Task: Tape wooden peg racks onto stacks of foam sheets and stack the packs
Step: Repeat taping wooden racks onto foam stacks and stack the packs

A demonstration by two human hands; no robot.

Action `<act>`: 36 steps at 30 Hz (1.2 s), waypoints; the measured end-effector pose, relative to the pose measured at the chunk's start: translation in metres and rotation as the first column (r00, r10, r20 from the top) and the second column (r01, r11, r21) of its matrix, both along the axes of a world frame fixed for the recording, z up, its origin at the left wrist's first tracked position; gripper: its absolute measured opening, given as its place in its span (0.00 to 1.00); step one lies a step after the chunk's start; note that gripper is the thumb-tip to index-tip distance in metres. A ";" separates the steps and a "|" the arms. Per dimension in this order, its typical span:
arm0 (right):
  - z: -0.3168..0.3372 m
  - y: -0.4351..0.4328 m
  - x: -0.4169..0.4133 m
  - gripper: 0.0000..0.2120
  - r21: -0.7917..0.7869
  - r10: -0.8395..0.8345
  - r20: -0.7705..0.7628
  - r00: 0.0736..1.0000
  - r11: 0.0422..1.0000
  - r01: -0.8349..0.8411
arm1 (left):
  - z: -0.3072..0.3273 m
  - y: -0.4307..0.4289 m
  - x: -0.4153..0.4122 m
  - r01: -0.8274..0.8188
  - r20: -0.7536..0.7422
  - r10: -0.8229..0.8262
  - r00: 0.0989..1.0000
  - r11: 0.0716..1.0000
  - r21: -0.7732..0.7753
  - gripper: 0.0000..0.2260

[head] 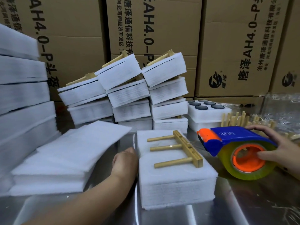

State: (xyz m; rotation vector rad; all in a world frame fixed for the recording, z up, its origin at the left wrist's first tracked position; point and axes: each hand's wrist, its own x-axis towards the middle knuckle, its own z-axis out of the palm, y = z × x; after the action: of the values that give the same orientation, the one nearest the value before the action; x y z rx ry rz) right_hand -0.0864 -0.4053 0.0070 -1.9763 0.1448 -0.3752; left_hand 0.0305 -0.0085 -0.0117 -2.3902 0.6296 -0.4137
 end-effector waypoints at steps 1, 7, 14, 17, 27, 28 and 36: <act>0.001 0.002 -0.001 0.40 -0.002 0.005 -0.002 1.000 1.000 -0.005 | -0.003 -0.001 -0.002 0.018 0.063 -0.022 0.998 0.998 0.061 0.28; 0.009 0.017 -0.006 0.37 -0.016 0.042 -0.010 0.999 0.999 -0.043 | -0.005 -0.003 -0.010 -0.055 0.256 -0.037 0.966 0.938 0.341 0.25; 0.019 0.033 -0.012 0.36 -0.038 0.044 -0.027 0.999 0.998 -0.045 | 0.020 0.025 0.004 -0.262 -0.202 0.279 0.939 0.959 0.106 0.22; 0.023 0.040 -0.014 0.36 -0.035 0.059 -0.034 0.998 0.998 -0.061 | 0.055 0.025 -0.009 -0.208 -0.368 0.268 0.890 0.959 0.194 0.18; 0.026 0.047 -0.019 0.34 -0.030 0.072 -0.015 0.997 0.997 -0.073 | 0.082 -0.065 -0.031 0.086 -0.269 -0.444 0.855 0.632 -0.770 0.28; 0.025 0.046 -0.019 0.34 -0.031 0.078 -0.012 0.997 0.996 -0.078 | 0.072 -0.073 -0.027 0.048 -0.339 -0.452 0.825 0.654 -0.755 0.31; 0.028 0.034 -0.022 0.35 -0.055 0.137 -0.006 0.991 0.989 -0.137 | 0.052 -0.080 -0.007 -0.042 -0.460 -0.398 0.794 0.718 -0.695 0.32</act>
State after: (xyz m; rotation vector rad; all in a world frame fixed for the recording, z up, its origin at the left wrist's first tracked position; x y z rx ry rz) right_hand -0.1083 -0.3708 0.0350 -2.0285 -0.0002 -0.2899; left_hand 0.0235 -0.0884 0.0401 -3.2192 1.1762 0.0715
